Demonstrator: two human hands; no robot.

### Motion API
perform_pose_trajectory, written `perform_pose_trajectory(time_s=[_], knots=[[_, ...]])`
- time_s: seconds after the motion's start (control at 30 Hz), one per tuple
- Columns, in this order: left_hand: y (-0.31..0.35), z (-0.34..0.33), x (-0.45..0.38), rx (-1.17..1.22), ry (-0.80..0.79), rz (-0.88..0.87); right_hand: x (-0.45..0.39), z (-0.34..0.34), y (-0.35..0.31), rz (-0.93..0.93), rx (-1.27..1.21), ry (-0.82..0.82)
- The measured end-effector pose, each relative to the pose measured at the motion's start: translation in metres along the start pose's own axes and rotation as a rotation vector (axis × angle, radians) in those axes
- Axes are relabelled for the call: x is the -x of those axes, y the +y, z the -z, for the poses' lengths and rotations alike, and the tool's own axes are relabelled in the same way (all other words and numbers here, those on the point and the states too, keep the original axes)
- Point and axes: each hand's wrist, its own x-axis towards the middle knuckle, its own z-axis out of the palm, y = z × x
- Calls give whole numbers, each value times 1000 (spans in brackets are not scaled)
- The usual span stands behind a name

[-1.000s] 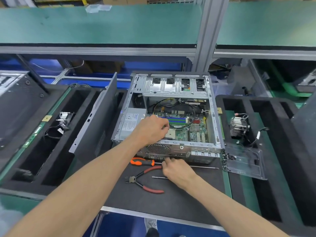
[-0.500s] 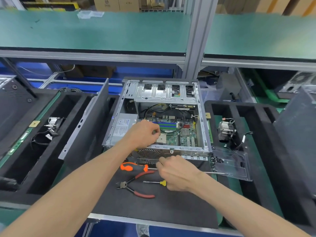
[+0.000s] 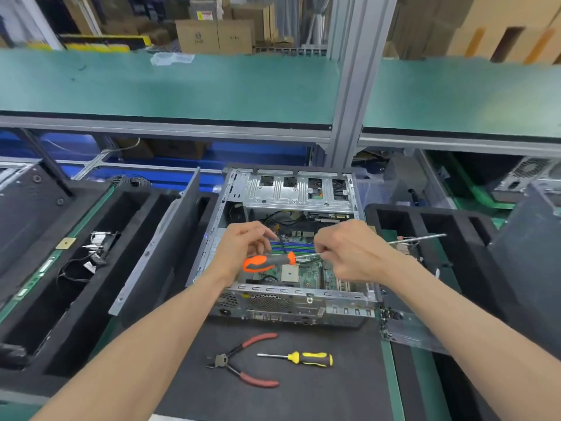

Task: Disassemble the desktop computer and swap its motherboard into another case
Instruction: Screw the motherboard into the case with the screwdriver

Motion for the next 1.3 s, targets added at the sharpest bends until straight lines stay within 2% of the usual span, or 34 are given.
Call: perform_pose_trajectory(time_s=[0.2,0.3,0.5,0.73,0.9,1.07,1.23,1.3], knots=[[-2,3,-9,394,268,50,-42,-16,8,-30,75,196],[-1,4,-10,495,293,15,-61,-14,6,-99,51,316],[-3,4,-7,181,187,-38,-94,6,-2,-173,-343,603],[-5,2,-8,-58,185,-12,-120,6,-4,-221,-685,647],[-7,-1,-11,-213,239,-14,-126,-7,-2,-282,-759,651],[-11,4,-24,-602,495,-116,-129,-23,2,-272,-857,685],[-10,3,-43,-981,410,-12,-133,-35,7,-261,-788,664],[-8,4,-51,-1148,285,104,-135,-38,9,-248,-758,645]])
